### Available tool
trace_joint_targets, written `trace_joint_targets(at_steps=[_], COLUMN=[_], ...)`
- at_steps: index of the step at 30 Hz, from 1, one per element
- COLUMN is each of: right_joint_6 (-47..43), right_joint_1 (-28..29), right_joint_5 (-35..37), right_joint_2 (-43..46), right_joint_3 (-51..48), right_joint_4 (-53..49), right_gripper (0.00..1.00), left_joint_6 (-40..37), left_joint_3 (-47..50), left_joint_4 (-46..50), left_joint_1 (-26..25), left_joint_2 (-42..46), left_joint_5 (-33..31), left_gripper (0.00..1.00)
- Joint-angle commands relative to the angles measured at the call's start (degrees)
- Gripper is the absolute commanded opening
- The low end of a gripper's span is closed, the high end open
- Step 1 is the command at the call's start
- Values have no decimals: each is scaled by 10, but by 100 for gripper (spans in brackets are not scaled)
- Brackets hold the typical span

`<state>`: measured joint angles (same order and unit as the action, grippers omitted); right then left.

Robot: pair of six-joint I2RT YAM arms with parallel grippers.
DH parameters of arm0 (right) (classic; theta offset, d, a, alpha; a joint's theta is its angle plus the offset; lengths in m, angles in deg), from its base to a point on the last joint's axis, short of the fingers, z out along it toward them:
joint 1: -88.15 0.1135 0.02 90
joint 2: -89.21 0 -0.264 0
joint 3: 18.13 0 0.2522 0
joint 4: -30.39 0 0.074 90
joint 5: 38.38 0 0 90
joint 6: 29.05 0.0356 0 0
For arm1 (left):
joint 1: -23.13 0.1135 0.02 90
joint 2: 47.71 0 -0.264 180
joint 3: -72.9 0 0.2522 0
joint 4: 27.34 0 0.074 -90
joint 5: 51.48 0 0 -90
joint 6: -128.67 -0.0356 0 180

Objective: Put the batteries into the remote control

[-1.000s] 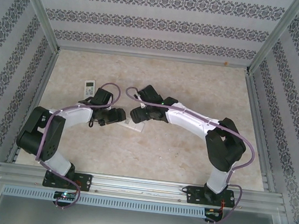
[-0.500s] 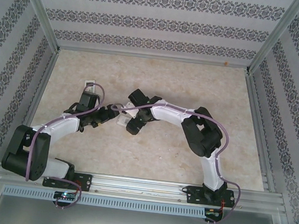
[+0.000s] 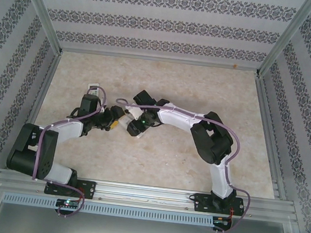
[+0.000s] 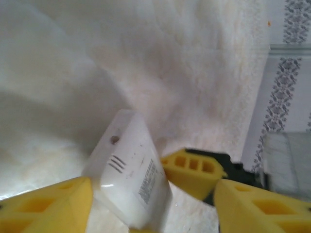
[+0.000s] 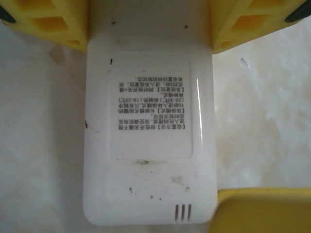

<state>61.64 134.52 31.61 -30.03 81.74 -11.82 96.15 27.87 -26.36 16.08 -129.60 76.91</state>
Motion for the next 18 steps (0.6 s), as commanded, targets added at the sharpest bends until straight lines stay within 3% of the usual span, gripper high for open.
trace_joint_targets(at_steps=[1, 6, 8, 9, 13, 18], right_joint_6=[86, 125, 136, 139, 132, 138], right_joint_1=[16, 18, 18, 17, 10, 5], right_joint_5=[-124, -134, -146, -143, -97, -88], right_joint_2=[28, 25, 28, 31, 52, 54], right_joint_3=[9, 18, 16, 15, 3, 0], right_joint_4=[73, 82, 88, 88, 78, 87], right_gripper=[50, 50, 50, 50, 50, 51], left_joint_6=[33, 27, 32, 34, 43, 45], left_joint_3=[5, 13, 19, 20, 29, 25], left_joint_4=[-72, -52, -54, -56, -59, -61], left_joint_1=[-1, 0, 1, 3, 19, 25], left_joint_2=[-16, -18, -16, -15, -1, 6], left_joint_5=[49, 38, 35, 37, 36, 50], left_gripper=[54, 41, 41, 41, 62, 57])
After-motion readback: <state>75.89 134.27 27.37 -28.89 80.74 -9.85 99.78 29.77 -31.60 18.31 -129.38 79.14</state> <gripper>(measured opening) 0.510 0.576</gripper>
